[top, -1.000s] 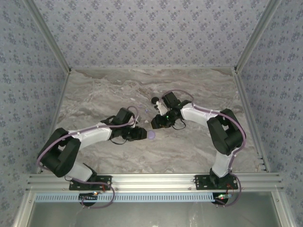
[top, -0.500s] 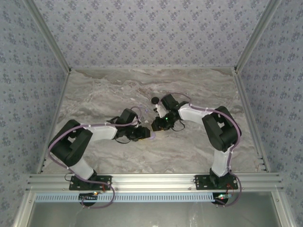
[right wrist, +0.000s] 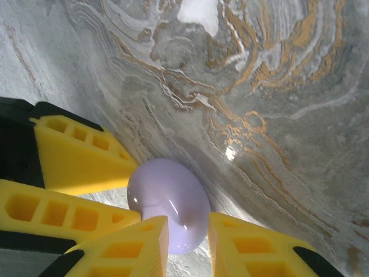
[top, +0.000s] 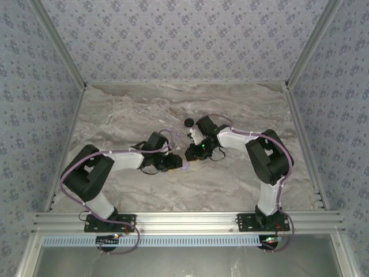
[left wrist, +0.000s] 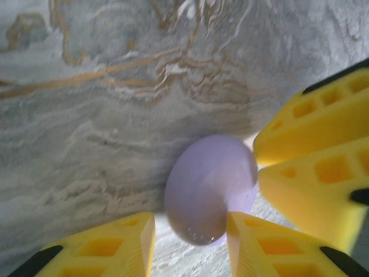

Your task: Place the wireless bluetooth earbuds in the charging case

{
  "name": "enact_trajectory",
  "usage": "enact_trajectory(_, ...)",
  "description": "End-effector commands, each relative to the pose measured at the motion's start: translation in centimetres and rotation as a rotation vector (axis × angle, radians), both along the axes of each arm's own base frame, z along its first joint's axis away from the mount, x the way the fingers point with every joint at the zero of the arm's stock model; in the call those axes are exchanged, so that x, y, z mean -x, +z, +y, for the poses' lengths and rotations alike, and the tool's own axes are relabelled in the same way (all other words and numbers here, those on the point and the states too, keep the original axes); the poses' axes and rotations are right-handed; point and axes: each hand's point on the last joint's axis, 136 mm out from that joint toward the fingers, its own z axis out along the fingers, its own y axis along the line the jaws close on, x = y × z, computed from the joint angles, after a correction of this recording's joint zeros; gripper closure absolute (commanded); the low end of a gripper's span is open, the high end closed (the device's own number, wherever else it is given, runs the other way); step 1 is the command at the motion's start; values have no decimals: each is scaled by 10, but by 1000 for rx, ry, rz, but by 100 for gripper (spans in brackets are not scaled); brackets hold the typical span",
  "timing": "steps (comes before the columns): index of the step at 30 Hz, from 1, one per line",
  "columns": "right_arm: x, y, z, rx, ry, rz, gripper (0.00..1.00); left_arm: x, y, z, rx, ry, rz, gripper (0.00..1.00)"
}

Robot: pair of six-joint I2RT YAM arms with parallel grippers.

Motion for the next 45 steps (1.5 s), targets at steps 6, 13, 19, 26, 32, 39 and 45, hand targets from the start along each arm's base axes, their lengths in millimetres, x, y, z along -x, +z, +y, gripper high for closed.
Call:
enact_trajectory(6,11,2,-9,16,4,10,74,-12,2,-11,-6,-24,-24,66)
enact_trajectory(13,12,9,-12,21,0,-8,73,-17,3,-11,-27,-24,-42,66)
enact_trajectory(19,9,15,-17,23,-25,-31,72,-23,1,-14,-34,-30,-49,65)
enact_trajectory(26,4,17,-25,12,-68,-41,71,-31,4,-20,-21,-37,-62,64)
enact_trajectory(32,0,19,-30,-3,-99,-45,71,-35,7,-25,-4,-46,-69,63)
enact_trajectory(39,-4,20,-26,-55,-131,-34,71,-34,16,-11,-35,-21,-101,59)
enact_trajectory(45,-9,20,-21,-101,-180,-32,70,-23,24,0,-22,-12,-118,56)
